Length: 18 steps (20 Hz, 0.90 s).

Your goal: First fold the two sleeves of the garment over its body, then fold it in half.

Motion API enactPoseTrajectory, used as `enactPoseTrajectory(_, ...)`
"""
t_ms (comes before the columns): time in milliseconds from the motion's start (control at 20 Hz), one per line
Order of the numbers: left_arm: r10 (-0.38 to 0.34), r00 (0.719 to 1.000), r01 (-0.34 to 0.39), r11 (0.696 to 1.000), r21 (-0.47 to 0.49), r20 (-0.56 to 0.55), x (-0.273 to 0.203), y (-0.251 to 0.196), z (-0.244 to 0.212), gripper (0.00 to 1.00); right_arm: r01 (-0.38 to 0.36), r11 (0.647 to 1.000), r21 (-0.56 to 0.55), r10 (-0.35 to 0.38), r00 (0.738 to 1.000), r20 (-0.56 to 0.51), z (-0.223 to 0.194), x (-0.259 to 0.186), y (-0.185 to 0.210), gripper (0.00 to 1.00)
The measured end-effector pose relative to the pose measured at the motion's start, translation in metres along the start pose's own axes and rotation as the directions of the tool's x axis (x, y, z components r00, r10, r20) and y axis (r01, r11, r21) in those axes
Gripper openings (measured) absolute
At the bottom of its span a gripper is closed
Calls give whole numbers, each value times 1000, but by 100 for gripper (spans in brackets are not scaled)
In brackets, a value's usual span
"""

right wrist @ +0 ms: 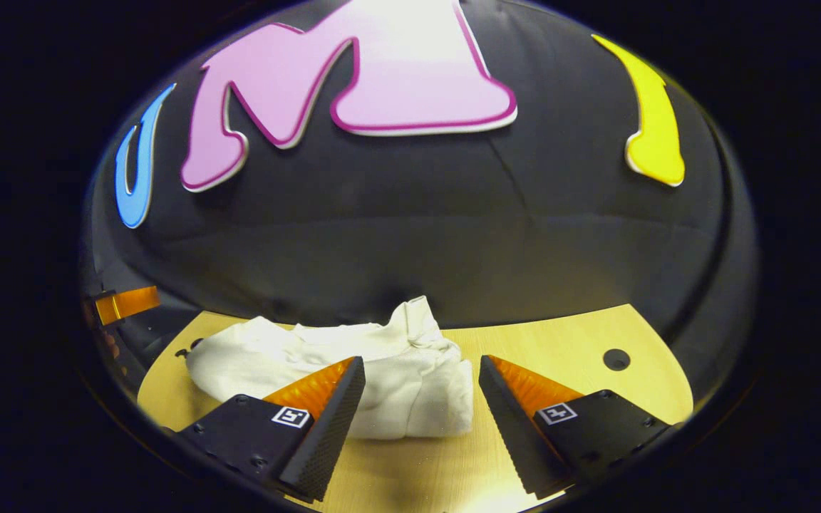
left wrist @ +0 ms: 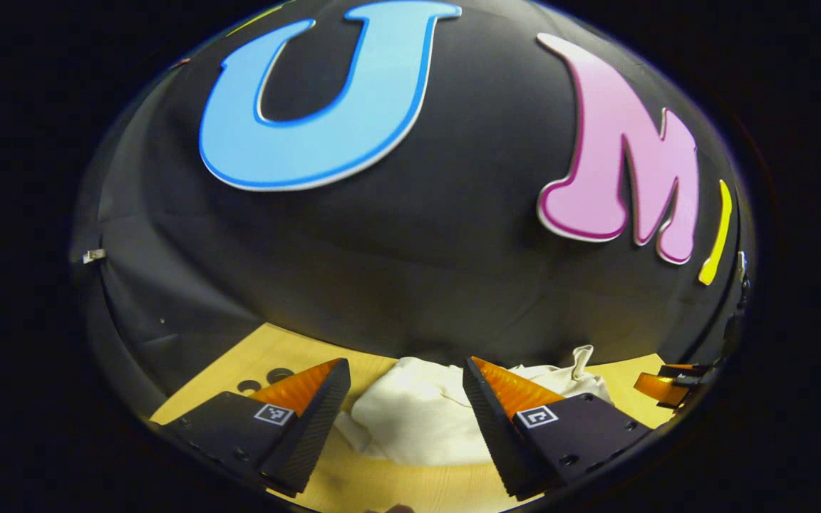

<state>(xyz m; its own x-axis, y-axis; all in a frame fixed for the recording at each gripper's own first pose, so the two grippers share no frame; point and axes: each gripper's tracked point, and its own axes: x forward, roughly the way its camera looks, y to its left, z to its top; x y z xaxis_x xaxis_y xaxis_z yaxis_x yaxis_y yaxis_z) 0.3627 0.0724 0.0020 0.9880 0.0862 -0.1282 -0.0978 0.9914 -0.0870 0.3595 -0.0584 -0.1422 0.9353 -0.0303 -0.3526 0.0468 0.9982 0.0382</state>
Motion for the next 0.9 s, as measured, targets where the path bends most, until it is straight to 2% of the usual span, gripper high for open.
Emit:
enactPoseTrajectory(150, -4, 1000, 3, 1000, 27, 28, -60, 3, 9, 98, 1, 1000, -5, -1, 999, 46, 20, -63, 4, 98)
enactPoseTrajectory(450, -79, 994, 74, 995, 67, 75, -188, -2, 14, 97, 51, 999, -17, -48, 986, 161, 49, -197, 10, 98)
enactPoseTrajectory(650, -109, 988, 102, 993, 67, 106, -263, -4, 11, 97, 80, 997, -21, -75, 977, 199, 39, -275, 14, 98)
enactPoseTrajectory(900, -128, 985, 131, 991, -18, 114, -339, 1, -6, 97, 90, 996, 20, -92, 978, 185, -6, -359, 28, 98)
